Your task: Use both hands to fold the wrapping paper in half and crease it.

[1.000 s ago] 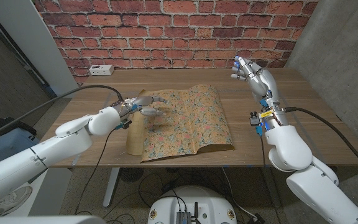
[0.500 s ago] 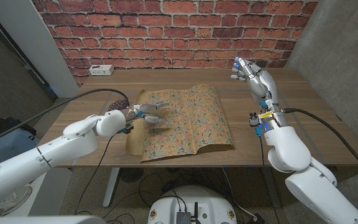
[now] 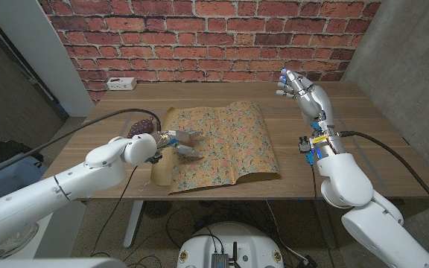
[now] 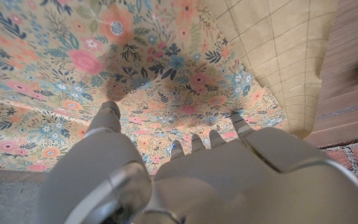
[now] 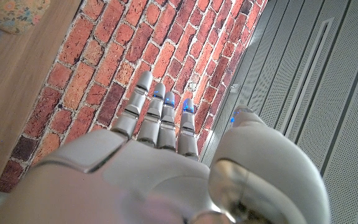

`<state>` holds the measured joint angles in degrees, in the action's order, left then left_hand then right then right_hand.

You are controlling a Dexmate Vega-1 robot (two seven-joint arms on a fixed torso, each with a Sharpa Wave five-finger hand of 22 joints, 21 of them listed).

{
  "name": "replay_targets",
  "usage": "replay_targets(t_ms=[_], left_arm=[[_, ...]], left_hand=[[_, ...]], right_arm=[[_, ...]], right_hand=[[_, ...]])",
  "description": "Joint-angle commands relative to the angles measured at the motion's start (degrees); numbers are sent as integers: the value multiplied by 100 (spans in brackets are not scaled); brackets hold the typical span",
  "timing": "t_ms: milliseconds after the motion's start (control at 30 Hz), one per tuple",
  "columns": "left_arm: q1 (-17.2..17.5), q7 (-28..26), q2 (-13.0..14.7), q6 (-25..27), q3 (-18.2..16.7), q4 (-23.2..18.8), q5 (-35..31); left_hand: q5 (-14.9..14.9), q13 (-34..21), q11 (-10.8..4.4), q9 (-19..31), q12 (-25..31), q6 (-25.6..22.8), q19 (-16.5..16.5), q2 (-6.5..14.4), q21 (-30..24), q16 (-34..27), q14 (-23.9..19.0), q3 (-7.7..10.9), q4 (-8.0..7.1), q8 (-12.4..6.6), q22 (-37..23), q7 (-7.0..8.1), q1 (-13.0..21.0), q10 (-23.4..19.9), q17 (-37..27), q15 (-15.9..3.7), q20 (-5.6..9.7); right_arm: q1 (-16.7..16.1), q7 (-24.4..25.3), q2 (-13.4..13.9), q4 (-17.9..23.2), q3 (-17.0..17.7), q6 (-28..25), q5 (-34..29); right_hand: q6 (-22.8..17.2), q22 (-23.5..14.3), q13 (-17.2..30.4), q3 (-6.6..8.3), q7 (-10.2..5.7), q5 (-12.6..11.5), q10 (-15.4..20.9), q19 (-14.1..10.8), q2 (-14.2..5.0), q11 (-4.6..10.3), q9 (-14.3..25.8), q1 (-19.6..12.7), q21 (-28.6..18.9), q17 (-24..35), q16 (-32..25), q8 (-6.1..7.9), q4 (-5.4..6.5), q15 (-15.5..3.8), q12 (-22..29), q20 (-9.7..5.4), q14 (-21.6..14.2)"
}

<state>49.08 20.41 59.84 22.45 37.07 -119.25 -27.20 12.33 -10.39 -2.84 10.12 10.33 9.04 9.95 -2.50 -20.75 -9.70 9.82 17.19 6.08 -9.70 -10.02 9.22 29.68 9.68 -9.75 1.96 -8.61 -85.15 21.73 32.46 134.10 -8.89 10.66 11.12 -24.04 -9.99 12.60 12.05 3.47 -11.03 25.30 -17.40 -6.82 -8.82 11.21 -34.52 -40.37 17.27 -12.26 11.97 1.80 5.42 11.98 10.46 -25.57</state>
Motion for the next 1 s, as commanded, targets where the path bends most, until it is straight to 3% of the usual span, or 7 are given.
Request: replay_targets(t_ms=[33,267,500,700,800,833,1000], left_arm=[[-235,510,-79,435,317,-38,-613],[-275,657,-151,910,489,-83,-1340],[-206,640,-202,1194,450,-59,-1657],[12,206,-245,1399,289,-134,-1815],[53,132,-267,1375,223,-127,-1735],[48,113,-279,1326,205,-98,-1678],[119,-155,-305,987,-2,-4,-1218]], left_hand=[[63,-16,60,16,25,104,504,-87,33,-38,550,-28,52,-31,-11,-16,55,422,-13,68,-46],[169,-18,115,22,69,212,221,-49,5,-72,500,2,150,-60,-10,-73,305,419,-12,75,-61],[256,-18,127,26,116,227,21,276,34,-88,419,163,208,-110,-14,-154,685,365,-8,66,-45],[153,-9,233,27,189,-4,-424,1205,46,-123,92,586,233,-175,-24,-379,1308,106,6,63,-68],[76,-8,223,29,202,-103,-592,1387,24,-121,2,752,244,-189,-30,-416,1504,13,7,43,-21],[61,-8,215,30,206,-126,-627,1411,17,-124,-25,794,241,-192,-33,-432,1546,-10,6,38,-15],[-12,-10,185,34,234,-268,-792,1469,-19,-146,-165,1009,190,-214,-46,-477,1737,-151,-2,-16,39]], right_arm=[[-32,-13,-49,-40,-11,167,-75],[-2,-25,-63,-35,-24,146,-96],[-6,119,-95,89,-31,-205,-176],[-151,874,-178,649,-144,-1649,-999],[-142,1384,-389,928,-408,-2687,-1466],[-71,1647,-510,1054,-618,-3362,-1764],[188,1800,-500,1281,-994,-4777,-2165]], right_hand=[[-61,-25,12,4,-19,1,57,-42,-5,11,-4,38,13,10,-30,-7,-31,8,27,39,-35],[-77,-26,15,7,-15,0,78,-55,-10,-9,-4,63,20,5,-39,-5,-31,11,35,38,-45],[-90,-27,18,18,-3,-3,81,-53,-12,-10,-3,70,34,-5,-43,-4,-44,5,36,39,-51],[-83,-28,19,75,-23,-20,55,-31,-29,27,-3,-16,64,-27,-26,-13,-133,8,23,-17,10],[-166,-30,18,252,-67,-78,122,-111,-198,87,-3,-246,70,-28,-99,6,-315,-69,42,-216,-64],[-203,-31,18,343,-92,-104,162,-153,-281,111,-3,-354,69,-21,-139,11,-395,-121,52,-302,-107],[-402,-33,17,589,-136,-168,256,-212,-415,238,-1,-634,83,20,-221,58,-592,-231,71,-477,-128]])
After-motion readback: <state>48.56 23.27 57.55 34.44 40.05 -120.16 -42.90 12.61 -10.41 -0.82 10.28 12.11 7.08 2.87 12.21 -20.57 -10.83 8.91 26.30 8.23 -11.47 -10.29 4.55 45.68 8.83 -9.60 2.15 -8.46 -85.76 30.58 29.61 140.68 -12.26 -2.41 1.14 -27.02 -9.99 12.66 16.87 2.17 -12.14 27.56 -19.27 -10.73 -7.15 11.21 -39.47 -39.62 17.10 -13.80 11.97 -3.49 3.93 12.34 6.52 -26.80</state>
